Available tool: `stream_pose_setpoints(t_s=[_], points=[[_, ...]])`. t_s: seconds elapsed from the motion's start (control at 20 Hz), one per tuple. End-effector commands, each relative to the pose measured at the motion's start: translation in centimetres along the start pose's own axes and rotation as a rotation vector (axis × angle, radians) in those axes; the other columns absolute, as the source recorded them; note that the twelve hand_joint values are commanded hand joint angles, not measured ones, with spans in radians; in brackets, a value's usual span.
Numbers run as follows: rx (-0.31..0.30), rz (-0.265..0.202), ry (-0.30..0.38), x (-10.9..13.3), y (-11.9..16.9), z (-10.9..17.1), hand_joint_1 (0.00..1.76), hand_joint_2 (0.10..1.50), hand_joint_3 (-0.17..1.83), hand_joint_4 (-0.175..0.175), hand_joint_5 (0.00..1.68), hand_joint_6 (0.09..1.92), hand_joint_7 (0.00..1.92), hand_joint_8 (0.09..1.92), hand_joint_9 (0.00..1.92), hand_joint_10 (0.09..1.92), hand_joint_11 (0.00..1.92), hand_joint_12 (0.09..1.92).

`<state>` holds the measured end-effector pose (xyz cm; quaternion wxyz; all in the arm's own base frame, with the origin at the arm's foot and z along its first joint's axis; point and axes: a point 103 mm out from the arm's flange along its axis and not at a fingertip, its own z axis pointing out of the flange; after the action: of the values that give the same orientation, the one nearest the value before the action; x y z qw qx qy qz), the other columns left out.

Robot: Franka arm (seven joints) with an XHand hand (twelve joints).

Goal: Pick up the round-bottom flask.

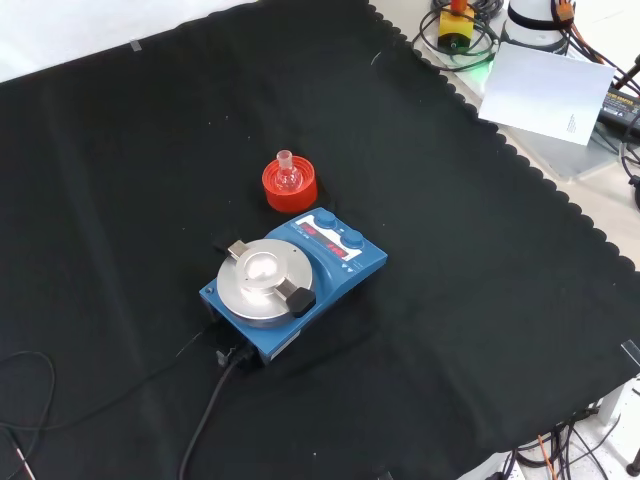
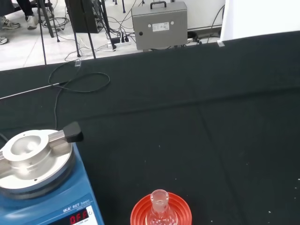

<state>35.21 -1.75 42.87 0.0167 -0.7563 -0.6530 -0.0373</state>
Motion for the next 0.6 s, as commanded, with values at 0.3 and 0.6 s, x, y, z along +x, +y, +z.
stream_pose_setpoints(t_s=[0.3,0.6], points=[[0.097,0.006,0.143,-2.9,10.1,13.3,0.51,1.07,0.21,-0.037,0.38,0.09,0.26,0.64,0.36,0.72,0.00,1.20],[0.145,0.021,0.188,-3.5,10.7,18.5,0.56,1.03,0.22,-0.039,0.41,0.09,0.27,0.65,0.37,0.72,0.00,1.21]])
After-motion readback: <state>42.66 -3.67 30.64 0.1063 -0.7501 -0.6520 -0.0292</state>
